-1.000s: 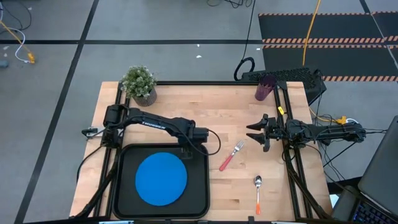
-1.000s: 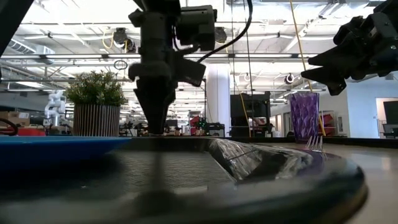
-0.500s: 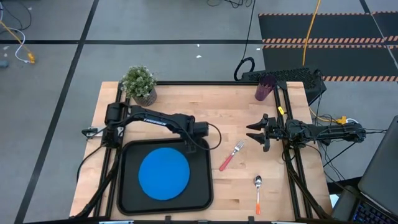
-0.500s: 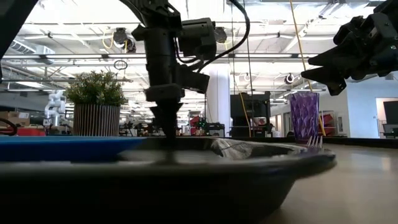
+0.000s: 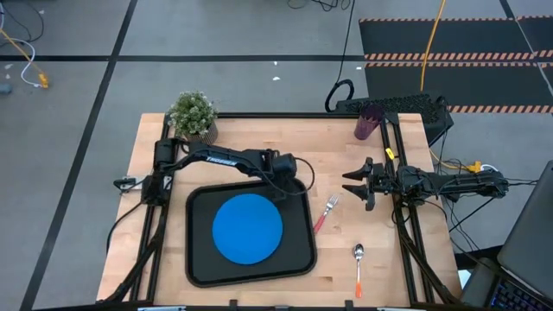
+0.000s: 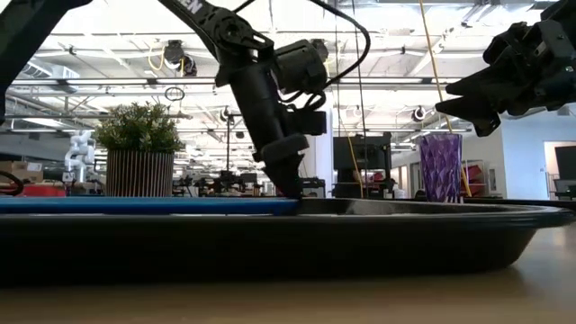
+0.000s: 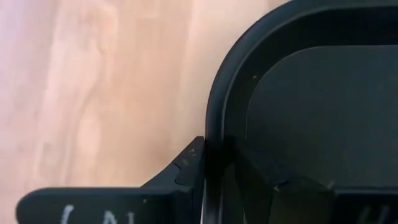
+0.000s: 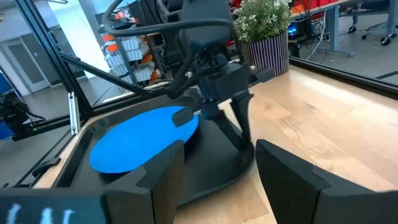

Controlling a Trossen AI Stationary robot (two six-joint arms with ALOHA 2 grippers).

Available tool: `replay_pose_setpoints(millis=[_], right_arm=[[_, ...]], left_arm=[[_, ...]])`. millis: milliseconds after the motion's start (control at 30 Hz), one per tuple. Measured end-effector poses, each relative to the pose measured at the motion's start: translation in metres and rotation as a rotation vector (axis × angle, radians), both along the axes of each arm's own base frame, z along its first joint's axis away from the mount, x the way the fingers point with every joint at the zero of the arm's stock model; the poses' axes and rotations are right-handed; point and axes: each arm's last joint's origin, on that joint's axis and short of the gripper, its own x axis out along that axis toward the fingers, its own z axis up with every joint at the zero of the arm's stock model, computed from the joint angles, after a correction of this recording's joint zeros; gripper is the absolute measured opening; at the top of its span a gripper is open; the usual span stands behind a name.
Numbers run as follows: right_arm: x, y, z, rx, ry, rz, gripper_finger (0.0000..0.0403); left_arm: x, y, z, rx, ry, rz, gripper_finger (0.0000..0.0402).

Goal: Pick and place plate/cup/fork/spoon on tray
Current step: Move the black tray to the middle

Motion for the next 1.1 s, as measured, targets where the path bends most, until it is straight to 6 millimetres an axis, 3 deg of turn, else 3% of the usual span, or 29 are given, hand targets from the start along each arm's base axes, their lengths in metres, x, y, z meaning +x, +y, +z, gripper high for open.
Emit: replay_pose_setpoints(millis=[233,467,767,1100], right_arm=[[0.000,0.000,0.001,-0.007,-0.006,0.000,0.0194],[0.000,0.000,0.002,-0.022,-0.018,-0.002,0.0194],[0.001,0.000,0.003,-0.021,-0.023,0.001,0.0194],[0.001,0.000,0.003,-0.021,-0.025,0.003,0.0194]], left_arm=[[0.007,0.015,0.007,0.031,-0.037,-0.011,0.0075],[0.032,0.020,0.017,0.084,-0.109,-0.065,0.0076],[0.063,0.037,0.007,0.108,-0.047,-0.093,0.0076],[0.083,0.064,0.008,0.161,-0.050,-0.120,0.0076]])
